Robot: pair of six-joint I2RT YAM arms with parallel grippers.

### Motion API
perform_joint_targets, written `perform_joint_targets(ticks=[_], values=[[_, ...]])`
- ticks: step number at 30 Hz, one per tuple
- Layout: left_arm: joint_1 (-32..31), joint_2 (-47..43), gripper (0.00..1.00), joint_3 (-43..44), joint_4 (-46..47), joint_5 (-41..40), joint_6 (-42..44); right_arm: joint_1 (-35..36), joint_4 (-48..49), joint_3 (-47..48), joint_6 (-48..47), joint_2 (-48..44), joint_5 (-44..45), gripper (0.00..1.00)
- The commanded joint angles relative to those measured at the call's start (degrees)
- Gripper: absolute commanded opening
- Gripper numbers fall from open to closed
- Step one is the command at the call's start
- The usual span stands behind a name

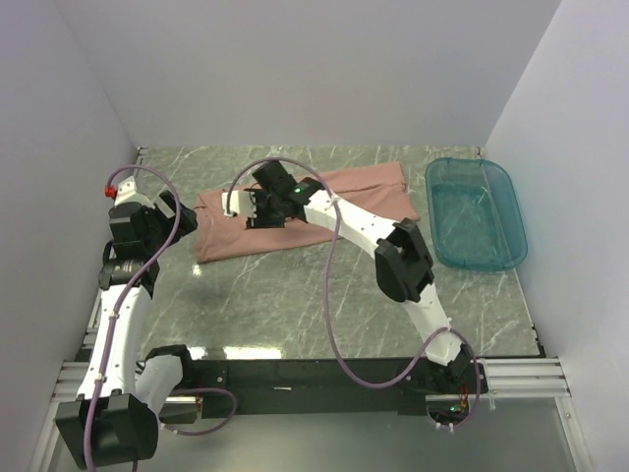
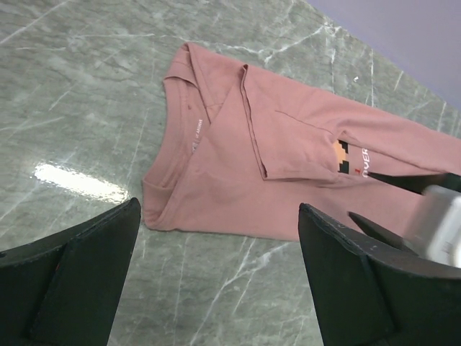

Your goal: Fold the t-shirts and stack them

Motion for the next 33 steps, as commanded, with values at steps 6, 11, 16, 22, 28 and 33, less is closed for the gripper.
perform_joint_targets(ticks=[6, 11, 16, 22, 28, 33], values=[[-0.1, -1.41, 0.95, 1.3, -0.39, -8.7, -0.81, 3.2, 4.7, 8.7, 2.53, 8.64, 6.9, 0.58], [-0.1, -2.02, 0.95, 1.56, -1.35, -11.87, -2.22, 4.17, 6.28, 10.02, 1.47, 11.38, 8.66, 0.58], [-0.1, -2.64, 0.94, 1.48, -1.27, -12.84, -2.49, 4.7, 8.57, 11.34, 0.77, 14.37, 10.6, 0.58], [-0.1, -2.64, 0.94, 1.48, -1.18, -12.75, -2.49, 5.05, 11.03, 12.39, 0.07, 17.0, 12.53, 0.57], [-0.01, -2.29, 0.94, 1.39, -1.09, -12.49, -2.49, 5.14, 13.49, 14.06, 0.68, 18.85, 13.41, 0.55], [-0.1, -2.37, 0.93, 1.3, -0.92, -12.31, -2.4, 5.05, 16.03, 14.86, 1.73, 20.17, 14.64, 0.52]])
